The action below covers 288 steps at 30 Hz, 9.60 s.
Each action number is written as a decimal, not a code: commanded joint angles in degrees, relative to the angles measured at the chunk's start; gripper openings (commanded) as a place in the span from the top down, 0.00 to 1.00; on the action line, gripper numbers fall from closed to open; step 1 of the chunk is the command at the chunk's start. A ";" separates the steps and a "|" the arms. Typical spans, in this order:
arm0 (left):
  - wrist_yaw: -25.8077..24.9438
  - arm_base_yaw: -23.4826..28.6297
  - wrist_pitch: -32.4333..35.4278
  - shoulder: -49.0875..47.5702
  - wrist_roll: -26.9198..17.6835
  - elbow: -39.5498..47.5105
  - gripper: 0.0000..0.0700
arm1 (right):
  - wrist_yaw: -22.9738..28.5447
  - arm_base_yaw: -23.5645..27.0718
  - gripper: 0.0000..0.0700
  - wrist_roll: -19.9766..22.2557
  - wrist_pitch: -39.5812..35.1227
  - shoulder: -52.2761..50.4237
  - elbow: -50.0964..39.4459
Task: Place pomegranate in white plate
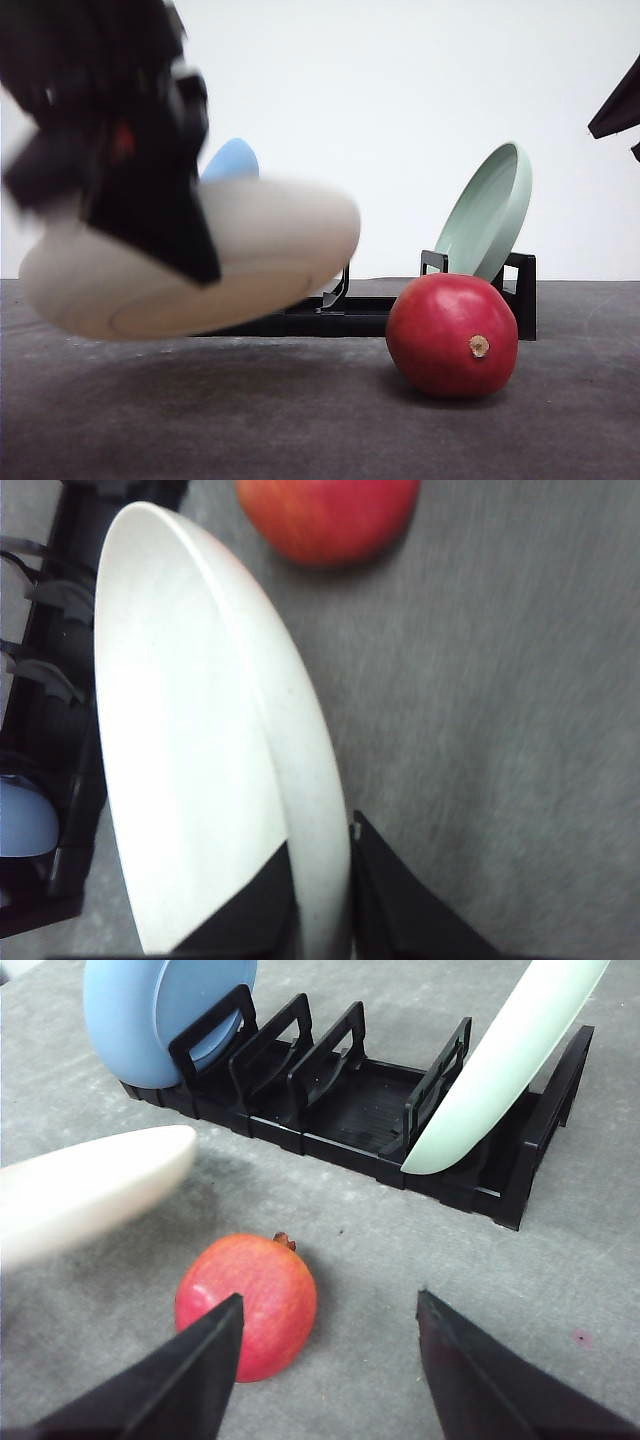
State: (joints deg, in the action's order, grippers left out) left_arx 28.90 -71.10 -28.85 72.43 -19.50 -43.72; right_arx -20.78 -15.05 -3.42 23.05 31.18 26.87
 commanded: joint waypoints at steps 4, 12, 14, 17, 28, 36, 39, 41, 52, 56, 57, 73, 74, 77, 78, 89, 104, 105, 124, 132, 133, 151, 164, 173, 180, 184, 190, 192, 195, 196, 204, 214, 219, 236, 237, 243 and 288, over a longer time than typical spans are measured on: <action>2.94 -1.27 1.33 6.47 -2.46 -0.59 0.99 | 0.08 -0.24 0.50 -0.42 -0.74 0.15 0.98; 3.09 -1.37 2.41 10.59 -2.35 -0.70 0.99 | 0.00 -0.24 0.50 -0.42 -0.76 0.15 0.98; 3.07 -1.37 3.41 10.63 -2.38 -0.70 0.99 | 0.00 -0.24 0.50 -0.42 -0.76 0.15 0.98; 3.05 -1.37 4.92 10.63 -2.41 -0.70 0.98 | -0.11 -0.24 0.50 -0.42 -0.76 0.15 0.98; 3.03 -1.41 5.80 10.63 -2.11 -0.75 0.74 | -0.20 -0.24 0.50 -0.42 -0.79 0.15 0.98; 1.49 -1.50 1.15 10.62 0.49 -4.48 0.45 | -0.20 -0.24 0.50 -0.42 -0.79 0.15 0.98; -4.07 -0.77 -4.25 10.25 3.72 -8.15 0.43 | -0.19 -0.24 0.50 -0.42 -0.79 0.15 0.98; -10.06 0.31 -7.60 9.52 6.12 -10.58 0.43 | -0.17 -0.24 0.50 -0.42 -0.79 0.15 0.98; -37.46 20.09 -8.87 -1.15 21.67 -12.61 0.44 | -0.20 -0.24 0.50 -0.53 -0.76 0.15 0.98; -38.61 30.01 -7.36 -4.48 23.05 -12.41 0.44 | -0.23 -0.24 0.50 -0.68 -0.69 0.15 0.98; -38.60 32.47 -7.43 -5.23 23.16 -12.31 0.44 | -0.24 -0.24 0.50 -0.68 -0.65 0.15 0.98; -38.59 59.08 2.47 -23.24 25.10 -0.51 0.44 | -3.57 -0.36 0.37 -4.08 -0.26 0.20 0.99; -38.59 59.60 2.67 -24.23 25.09 0.49 0.44 | -3.77 -0.60 0.37 -5.21 -0.25 0.21 1.05; -38.59 60.27 2.50 -26.26 25.08 2.22 0.44 | -3.38 -2.25 0.37 -8.66 0.87 0.92 2.25; -38.59 60.28 2.35 -26.57 25.08 2.34 0.44 | -2.98 -3.06 0.37 -9.53 1.46 1.50 3.00; -38.57 60.20 2.78 -26.76 26.70 2.34 0.44 | 7.16 -14.99 0.37 -22.30 6.29 18.18 13.46; -38.57 60.20 2.75 -26.76 26.68 2.34 0.44 | 18.26 -23.52 0.11 -22.74 4.15 41.84 20.17; -38.57 60.20 2.75 -26.76 26.68 2.34 0.44 | 18.23 -23.52 0.11 -22.75 3.92 42.86 20.17; -38.57 60.20 2.73 -26.76 26.68 2.34 0.44 | 14.00 -23.52 0.19 -23.23 2.50 52.50 20.17; -38.57 60.20 2.73 -26.76 26.67 2.34 0.44 | 12.84 -22.72 0.31 -19.60 10.91 52.28 24.00; -38.57 60.20 2.75 -26.76 26.66 2.34 0.44 | 12.85 -22.71 0.31 -18.17 12.81 52.28 25.19; -38.57 60.20 2.73 -26.74 26.62 2.34 0.44 | 11.50 -31.98 0.31 -7.39 12.25 57.88 37.70; -38.57 60.20 2.73 -26.74 26.46 2.34 0.44 | 11.76 -36.37 0.31 -6.12 -2.45 67.58 37.70; -38.55 60.20 2.70 -26.74 26.46 2.34 0.44 | 11.78 -36.52 0.31 -5.99 -2.27 70.12 37.70; -38.55 60.20 2.68 -26.74 26.48 2.34 0.44 | 9.82 -36.48 0.14 -6.43 -1.48 69.05 37.73; -38.55 60.20 2.68 -26.74 26.48 2.34 0.44 | 10.59 -36.46 0.14 -6.39 -0.27 65.47 37.73; -38.55 60.20 2.70 -26.74 26.48 2.34 0.44 | 13.74 -36.46 0.14 -2.67 2.32 56.73 37.69; -38.55 60.20 2.70 -26.74 26.48 2.34 0.44 | 16.48 -36.44 0.14 -1.82 3.16 53.77 37.31; -38.55 60.20 2.70 -26.74 26.48 2.34 0.44 | 17.83 -35.76 0.14 -1.84 0.86 49.13 34.15; -38.55 60.20 2.68 -26.74 26.48 2.34 0.44 | 17.82 -35.36 0.14 -1.84 -0.47 47.45 32.44; -38.55 60.20 2.69 -26.74 26.48 2.34 0.44 | 17.57 -29.90 0.14 -2.18 -5.90 35.30 18.07; -38.55 60.20 2.34 -26.74 26.48 2.34 0.44 | 14.02 -17.00 0.14 -3.40 -3.75 23.28 9.30; -38.55 60.20 1.17 -26.74 26.46 2.34 0.44 | 11.76 -10.27 0.14 -3.03 -2.29 19.27 8.37; -38.55 60.22 -2.83 -27.11 26.48 2.32 1.00 | 13.92 -7.85 0.98 -2.73 -3.78 18.51 8.37; -38.55 60.21 -2.87 -27.11 26.47 2.32 1.00 | 13.79 -7.85 0.98 -2.73 -3.79 18.51 8.37; -38.55 60.22 -2.83 -27.11 26.47 2.32 1.00 | 13.71 -7.85 0.98 -2.73 -3.79 18.51 8.37; -30.39 72.20 18.16 -72.29 16.19 43.04 1.00 | 13.70 -7.85 0.98 -2.73 -3.87 18.51 8.37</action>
State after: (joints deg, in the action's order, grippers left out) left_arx -1.43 1.10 -10.61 0.25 -0.61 -1.32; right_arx -7.11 -22.59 -6.24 19.86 49.34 35.18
